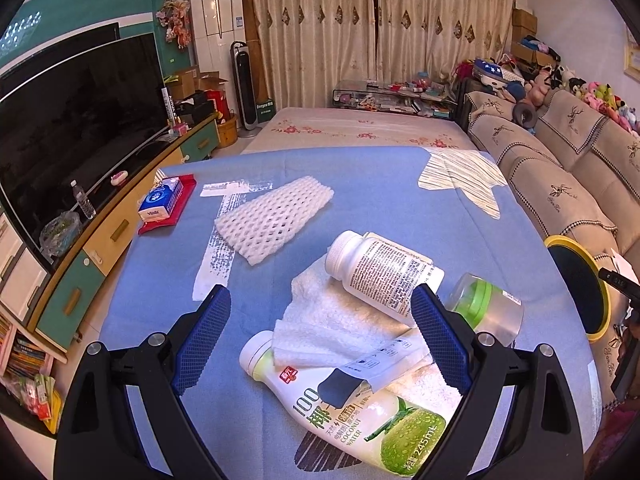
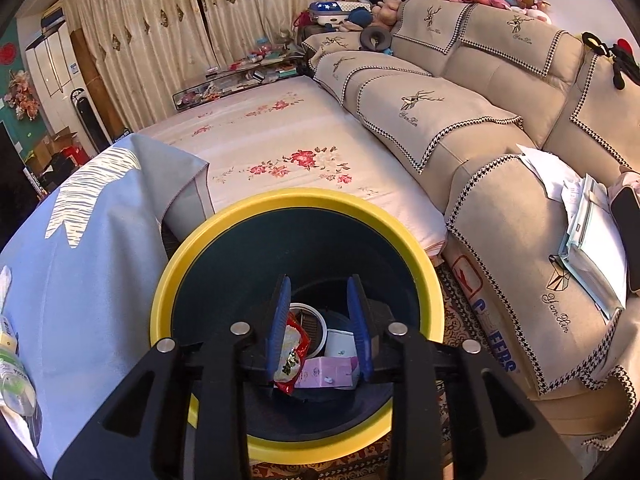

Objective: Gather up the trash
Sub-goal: 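Carry the snack bag over the bin and open the right tool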

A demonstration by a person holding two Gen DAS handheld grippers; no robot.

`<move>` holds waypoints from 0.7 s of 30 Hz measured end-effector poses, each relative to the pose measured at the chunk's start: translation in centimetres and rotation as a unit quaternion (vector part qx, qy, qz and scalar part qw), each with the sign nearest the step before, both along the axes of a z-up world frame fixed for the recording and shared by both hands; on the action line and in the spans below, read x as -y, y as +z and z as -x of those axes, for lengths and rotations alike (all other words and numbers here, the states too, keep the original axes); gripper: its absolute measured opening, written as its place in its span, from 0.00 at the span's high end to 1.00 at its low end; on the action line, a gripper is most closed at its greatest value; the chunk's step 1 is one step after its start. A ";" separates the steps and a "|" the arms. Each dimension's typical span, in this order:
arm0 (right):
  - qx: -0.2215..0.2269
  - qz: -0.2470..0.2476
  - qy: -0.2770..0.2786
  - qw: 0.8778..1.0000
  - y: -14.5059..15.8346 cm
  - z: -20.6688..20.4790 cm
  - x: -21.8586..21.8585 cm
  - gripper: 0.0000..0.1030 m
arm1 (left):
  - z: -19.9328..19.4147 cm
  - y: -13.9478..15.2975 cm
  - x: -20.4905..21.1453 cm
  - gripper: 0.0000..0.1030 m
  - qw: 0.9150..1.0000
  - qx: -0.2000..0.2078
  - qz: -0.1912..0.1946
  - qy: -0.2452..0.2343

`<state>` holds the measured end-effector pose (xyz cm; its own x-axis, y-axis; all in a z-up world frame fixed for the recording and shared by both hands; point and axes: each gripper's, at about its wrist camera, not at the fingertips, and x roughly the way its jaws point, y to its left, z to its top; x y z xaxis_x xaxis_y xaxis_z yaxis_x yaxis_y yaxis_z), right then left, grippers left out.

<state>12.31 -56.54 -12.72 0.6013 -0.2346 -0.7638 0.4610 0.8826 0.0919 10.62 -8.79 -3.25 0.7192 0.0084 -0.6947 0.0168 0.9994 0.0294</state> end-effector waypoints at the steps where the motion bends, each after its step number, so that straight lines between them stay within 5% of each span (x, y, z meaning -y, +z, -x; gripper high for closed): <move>1: 0.000 -0.002 0.002 1.000 0.0 0.0 -0.1 0.71 | 0.0 0.0 0.0 0.12 1.000 0.000 -0.001 -0.001; 7: -0.001 -0.006 0.013 1.000 0.2 -0.3 -0.8 0.71 | -1.9 -0.4 1.3 0.12 0.999 -0.021 -0.002 -0.041; 12: -0.004 -0.005 0.022 1.000 0.2 -0.5 -1.4 0.70 | -4.9 -1.1 1.8 0.11 0.989 -0.066 0.013 -0.134; 21: -0.009 -0.007 0.025 1.000 0.1 -1.1 -1.6 0.70 | -6.9 -2.4 3.3 0.11 0.970 -0.085 -0.047 -0.222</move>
